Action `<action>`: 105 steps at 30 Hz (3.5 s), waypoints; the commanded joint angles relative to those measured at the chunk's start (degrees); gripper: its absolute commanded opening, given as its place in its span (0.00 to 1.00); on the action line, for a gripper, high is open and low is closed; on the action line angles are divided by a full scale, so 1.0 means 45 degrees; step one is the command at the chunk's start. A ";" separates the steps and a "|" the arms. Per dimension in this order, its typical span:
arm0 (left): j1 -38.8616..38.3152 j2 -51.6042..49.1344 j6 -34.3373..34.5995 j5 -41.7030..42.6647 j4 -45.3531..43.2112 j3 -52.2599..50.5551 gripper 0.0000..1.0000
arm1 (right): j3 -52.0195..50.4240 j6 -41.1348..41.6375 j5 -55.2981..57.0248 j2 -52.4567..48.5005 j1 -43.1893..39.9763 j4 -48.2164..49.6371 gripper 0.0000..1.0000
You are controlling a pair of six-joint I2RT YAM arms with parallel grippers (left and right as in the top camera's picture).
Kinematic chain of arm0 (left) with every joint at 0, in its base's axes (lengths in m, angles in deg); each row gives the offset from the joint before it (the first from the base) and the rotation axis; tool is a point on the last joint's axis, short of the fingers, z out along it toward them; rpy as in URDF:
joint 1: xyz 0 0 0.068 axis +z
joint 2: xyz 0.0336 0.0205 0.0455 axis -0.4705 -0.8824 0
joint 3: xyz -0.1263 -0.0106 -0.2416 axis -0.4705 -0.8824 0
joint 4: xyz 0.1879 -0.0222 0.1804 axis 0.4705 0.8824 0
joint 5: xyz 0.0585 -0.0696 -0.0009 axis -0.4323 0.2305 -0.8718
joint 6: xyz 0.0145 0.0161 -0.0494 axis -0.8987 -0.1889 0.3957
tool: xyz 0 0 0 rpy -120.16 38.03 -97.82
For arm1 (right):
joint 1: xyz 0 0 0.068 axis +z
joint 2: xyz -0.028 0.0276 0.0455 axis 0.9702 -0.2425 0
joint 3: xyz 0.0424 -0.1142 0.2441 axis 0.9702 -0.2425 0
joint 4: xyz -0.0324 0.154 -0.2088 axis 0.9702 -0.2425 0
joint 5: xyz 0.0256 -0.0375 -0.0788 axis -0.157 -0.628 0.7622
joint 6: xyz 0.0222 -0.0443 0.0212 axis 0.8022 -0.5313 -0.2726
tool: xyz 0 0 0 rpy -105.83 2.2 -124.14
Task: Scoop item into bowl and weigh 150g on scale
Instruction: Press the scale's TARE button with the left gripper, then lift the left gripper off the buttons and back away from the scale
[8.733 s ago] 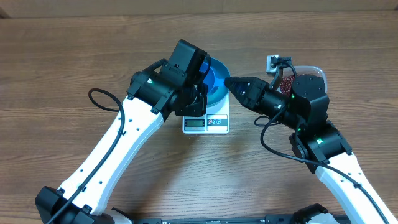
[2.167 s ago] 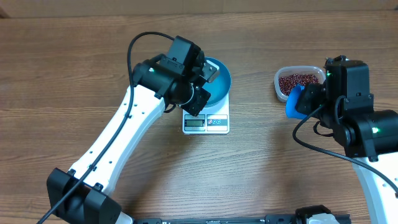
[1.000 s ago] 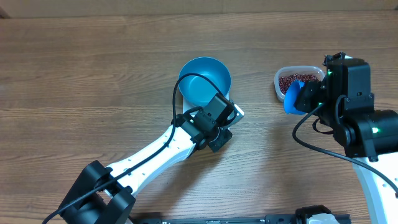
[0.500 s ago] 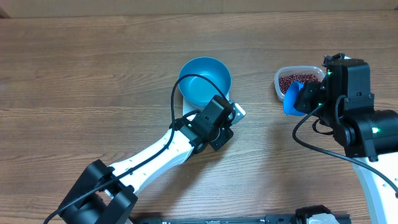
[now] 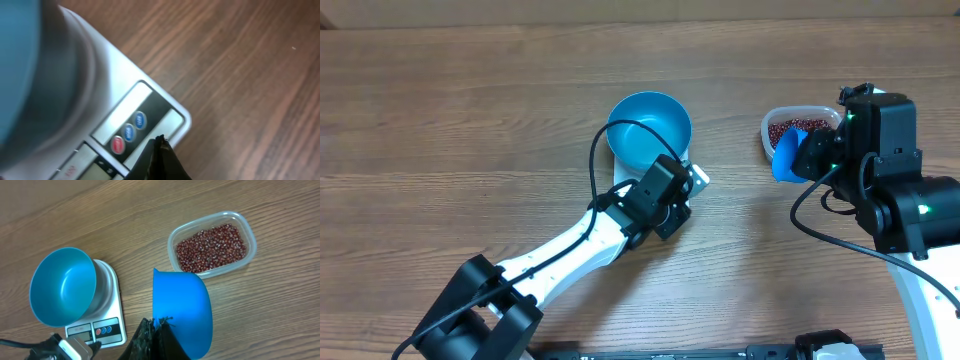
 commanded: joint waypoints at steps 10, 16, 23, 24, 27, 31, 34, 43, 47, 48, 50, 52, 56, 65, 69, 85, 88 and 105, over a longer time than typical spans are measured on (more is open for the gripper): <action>0.0743 -0.0826 -0.0379 -0.0175 -0.0520 -0.0107 0.04 | 0.0374 0.0044 -0.0102 -0.0316 -0.0063 0.0199 0.04; 0.0743 -0.1277 -0.0379 -0.0287 -0.0695 -0.0107 0.04 | 0.0374 0.0034 -0.0097 -0.0432 -0.0063 0.0214 0.04; 0.0748 -0.1277 -0.0379 -0.0340 -0.0724 -0.0107 0.04 | 0.0374 0.0034 -0.0092 -0.0432 -0.0063 0.0233 0.04; 0.0748 -0.1277 -0.0379 -0.0340 -0.0714 -0.0107 0.04 | 0.0374 0.0034 -0.0097 -0.0432 -0.0063 0.0233 0.04; 0.0748 -0.1316 -0.0374 -0.0461 -0.0627 -0.0107 0.04 | 0.0374 0.0034 -0.0097 -0.0432 -0.0063 0.0228 0.04; 0.0758 -0.1457 -0.0379 -0.0714 -0.0602 -0.0107 0.04 | 0.0374 0.0039 -0.0097 -0.0432 -0.0063 0.0228 0.04; 0.0753 -0.1540 -0.0374 -0.0704 -0.0607 -0.0107 0.04 | 0.0374 0.0034 -0.0097 -0.0432 -0.0063 0.0228 0.04; 0.0763 -0.1962 -0.0379 -0.0661 -0.0923 -0.0102 0.04 | 0.0374 0.0034 -0.0097 -0.0432 -0.0063 0.0228 0.04; 0.0763 -0.1953 -0.0379 -0.0665 -0.1171 -0.0102 0.04 | 0.0374 0.0034 -0.0092 -0.0432 -0.0063 0.0228 0.04; 0.0767 -0.1953 -0.0374 -0.0665 -0.1171 -0.0102 0.04 | 0.0374 0.0034 -0.0097 -0.0432 -0.0063 0.0228 0.04; 0.0767 -0.1953 -0.0374 -0.0709 -0.1171 -0.0102 0.04 | 0.0374 0.0034 -0.0097 -0.0432 -0.0063 0.0228 0.04; 0.0767 -0.1953 -0.0374 -0.0996 -0.1156 -0.0102 0.04 | 0.0374 0.0034 -0.0092 -0.0432 -0.0063 0.0228 0.04; 0.0767 -0.1953 -0.0282 -0.0991 -0.1112 -0.0102 0.04 | 0.0374 0.0039 -0.0097 -0.0432 -0.0063 0.0228 0.04; 0.0767 -0.1953 -0.0277 -0.0942 -0.0874 -0.0107 0.04 | 0.0374 0.0039 -0.0097 -0.0432 -0.0063 0.0219 0.04; 0.0763 -0.1953 -0.0272 -0.0942 -0.0869 -0.0107 0.04 | 0.0374 0.0039 -0.0102 -0.0432 -0.0063 0.0214 0.04; 0.0767 -0.1957 -0.0087 -0.0947 -0.0787 -0.0136 0.04 | 0.0374 0.0034 -0.0097 -0.0432 -0.0063 0.0117 0.04; 0.0767 -0.1957 -0.0083 -0.0947 -0.0899 -0.0228 0.04 | 0.0374 0.0039 -0.0097 -0.0432 -0.0063 0.0078 0.04; 0.0767 -0.2171 -0.0044 -0.0996 -0.1073 -0.0262 0.04 | 0.0374 0.0034 -0.0097 -0.0432 -0.0063 -0.0010 0.04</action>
